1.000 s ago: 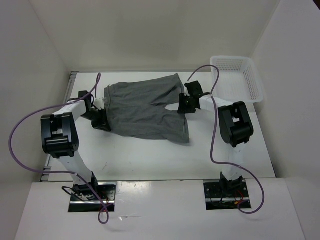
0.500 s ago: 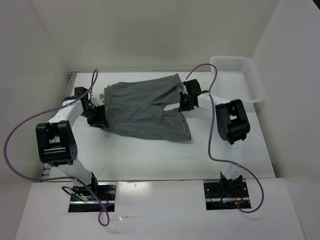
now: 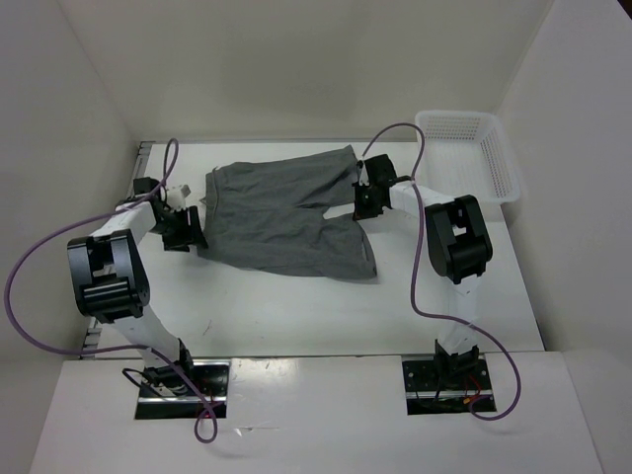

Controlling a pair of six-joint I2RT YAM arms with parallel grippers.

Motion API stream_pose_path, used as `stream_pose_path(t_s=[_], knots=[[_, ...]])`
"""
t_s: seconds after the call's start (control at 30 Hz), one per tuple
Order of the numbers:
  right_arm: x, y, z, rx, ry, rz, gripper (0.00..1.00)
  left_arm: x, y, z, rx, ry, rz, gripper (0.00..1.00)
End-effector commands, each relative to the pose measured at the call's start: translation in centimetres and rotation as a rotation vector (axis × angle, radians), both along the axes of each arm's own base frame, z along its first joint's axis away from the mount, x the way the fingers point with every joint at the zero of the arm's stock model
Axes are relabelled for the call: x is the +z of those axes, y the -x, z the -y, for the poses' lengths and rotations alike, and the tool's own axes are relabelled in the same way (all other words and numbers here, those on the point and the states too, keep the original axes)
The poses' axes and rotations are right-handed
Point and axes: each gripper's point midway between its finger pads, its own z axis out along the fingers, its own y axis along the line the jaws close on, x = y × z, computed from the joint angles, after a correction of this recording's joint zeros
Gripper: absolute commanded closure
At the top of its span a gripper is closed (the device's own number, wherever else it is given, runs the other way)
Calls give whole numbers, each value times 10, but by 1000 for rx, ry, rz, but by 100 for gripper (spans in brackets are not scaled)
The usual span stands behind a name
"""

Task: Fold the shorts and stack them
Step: Flatten the shorts out

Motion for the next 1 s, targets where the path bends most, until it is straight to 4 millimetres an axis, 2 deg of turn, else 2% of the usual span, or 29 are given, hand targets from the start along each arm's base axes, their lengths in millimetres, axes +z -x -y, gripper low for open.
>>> stream_pose_path(t_s=[0.0, 0.13, 0.17, 0.23, 0.4, 0.57, 0.63, 0.67, 0.73, 0.77, 0.8, 0.9, 0.93, 0.97], knots=[[8, -7, -7, 38, -6, 18, 100, 5, -18, -2, -5, 43, 83, 34], [8, -6, -8, 51, -8, 19, 100, 0, -7, 21, -42, 172, 42, 34], [8, -6, -8, 51, -8, 19, 100, 4, -3, 31, -60, 234, 36, 34], [8, -6, -8, 51, -8, 19, 100, 2, 3, 38, -68, 277, 16, 34], [12, -12, -13, 62, -30, 34, 100, -14, 30, 59, -68, 411, -110, 45], [25, -24, -19, 69, -48, 68, 100, -18, 27, 58, -65, 417, -126, 68], [33, -35, -21, 62, -48, 102, 100, -14, 28, 60, -64, 429, -135, 82], [45, -45, -21, 52, -44, 138, 100, -10, 24, 58, -64, 429, -136, 92], [52, -61, -11, 0, 8, 183, 100, -10, 22, 49, -50, 370, -158, 93], [65, -72, -8, -25, 24, 225, 100, -8, 19, 41, -35, 341, -160, 95], [70, -78, -3, -49, 47, 244, 100, -3, 10, 26, -14, 280, -146, 97], [74, -92, 22, -145, 137, 282, 100, 17, 6, 6, 37, 271, -157, 97], [74, -94, 28, -167, 161, 289, 100, 32, 1, 4, 44, 295, -158, 97], [74, -94, 28, -167, 162, 289, 100, 38, 0, 6, 42, 316, -163, 97]])
